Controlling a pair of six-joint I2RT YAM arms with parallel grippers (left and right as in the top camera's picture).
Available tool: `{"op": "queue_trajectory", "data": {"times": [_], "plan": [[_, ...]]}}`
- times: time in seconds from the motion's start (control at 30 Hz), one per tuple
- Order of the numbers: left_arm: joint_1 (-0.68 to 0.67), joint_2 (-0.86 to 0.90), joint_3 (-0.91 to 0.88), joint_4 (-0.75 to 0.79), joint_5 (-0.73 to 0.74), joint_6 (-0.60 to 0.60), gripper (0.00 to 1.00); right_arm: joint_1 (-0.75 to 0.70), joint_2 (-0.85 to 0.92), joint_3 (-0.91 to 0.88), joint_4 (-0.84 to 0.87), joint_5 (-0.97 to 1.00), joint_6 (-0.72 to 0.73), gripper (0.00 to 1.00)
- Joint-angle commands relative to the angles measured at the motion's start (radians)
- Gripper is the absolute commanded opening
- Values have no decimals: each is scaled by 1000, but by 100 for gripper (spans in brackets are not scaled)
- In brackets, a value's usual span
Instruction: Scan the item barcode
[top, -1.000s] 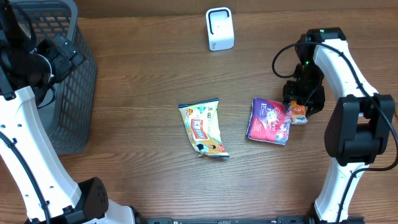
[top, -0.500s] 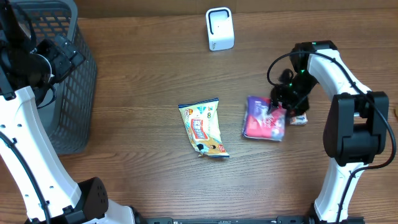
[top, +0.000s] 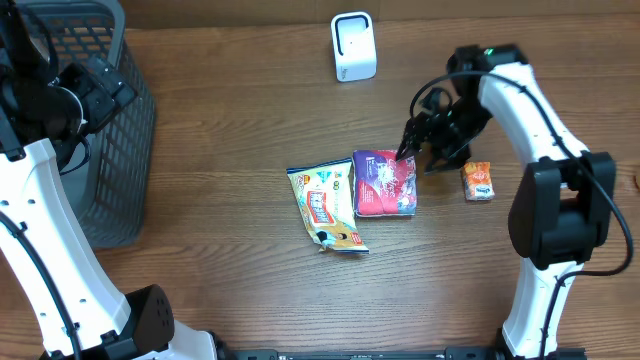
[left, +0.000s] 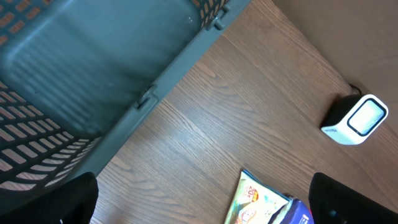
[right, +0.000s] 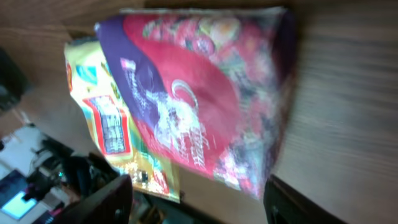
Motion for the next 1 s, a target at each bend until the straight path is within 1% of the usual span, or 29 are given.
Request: {"op": "queue_trajectory", "data": {"times": [0.0,0.3,0.47,0.67,0.83,0.97], "plan": [[4,-5,1,1,4,19,100,-11,-85,85,-63,107,2,68],[4,-5,1,1,4,19,100,21,-269,84,-74,151,99,69],[4,-5,1,1,4,19,100,54,-337,83,-103,192,102,69],[4,-5,1,1,4,19,100,104,-359,79,-157,230,89,70],[4,-5,1,1,4,19,100,106,-425,27,-153,235,90,69],[4,-5,1,1,18,19,100,106,-506,-35,-152,308,94,70]]}}
